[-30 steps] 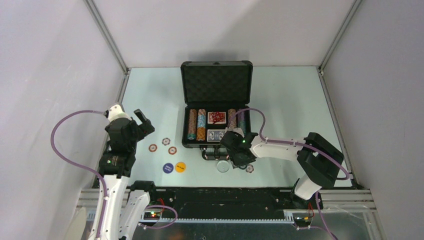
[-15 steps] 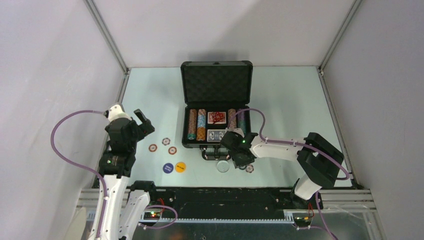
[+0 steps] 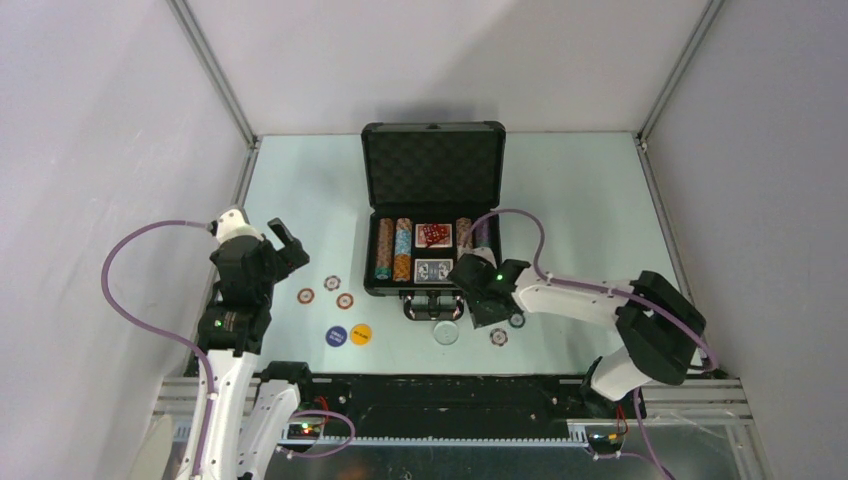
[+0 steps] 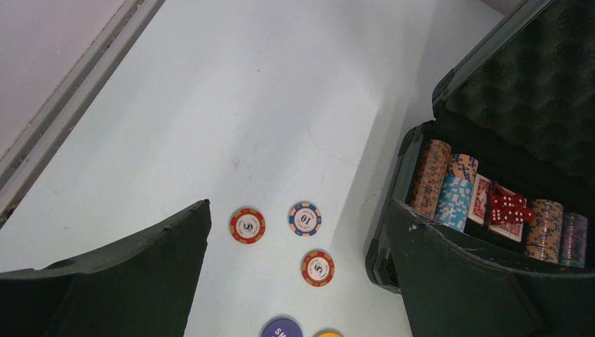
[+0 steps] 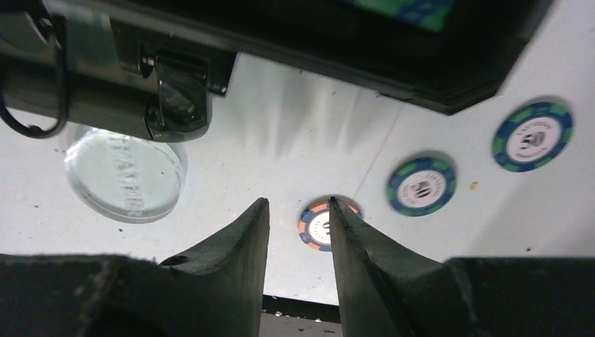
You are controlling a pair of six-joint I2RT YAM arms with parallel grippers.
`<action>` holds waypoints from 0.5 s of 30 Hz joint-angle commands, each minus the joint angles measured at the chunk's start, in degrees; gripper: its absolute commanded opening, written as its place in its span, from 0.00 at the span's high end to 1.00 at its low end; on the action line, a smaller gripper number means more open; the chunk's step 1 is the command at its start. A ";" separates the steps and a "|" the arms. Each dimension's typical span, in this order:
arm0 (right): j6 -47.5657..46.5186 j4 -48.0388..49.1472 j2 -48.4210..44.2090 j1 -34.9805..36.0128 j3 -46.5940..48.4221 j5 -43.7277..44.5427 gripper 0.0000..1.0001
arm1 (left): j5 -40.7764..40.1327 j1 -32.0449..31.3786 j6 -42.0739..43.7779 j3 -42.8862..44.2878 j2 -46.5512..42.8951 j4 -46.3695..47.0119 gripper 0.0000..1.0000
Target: Pack up texas hold em set
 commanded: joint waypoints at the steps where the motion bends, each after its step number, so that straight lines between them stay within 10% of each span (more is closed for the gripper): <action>1: 0.01 -1.28 -5.05 -3.76 1.22 1.43 0.58 | -0.38 0.51 1.12 0.07 -0.12 0.96 0.02; 15: 3.76 -1.69 -9.76 -17.62 -3.59 1.11 0.36 | -0.47 0.51 1.14 0.02 -0.29 0.95 0.02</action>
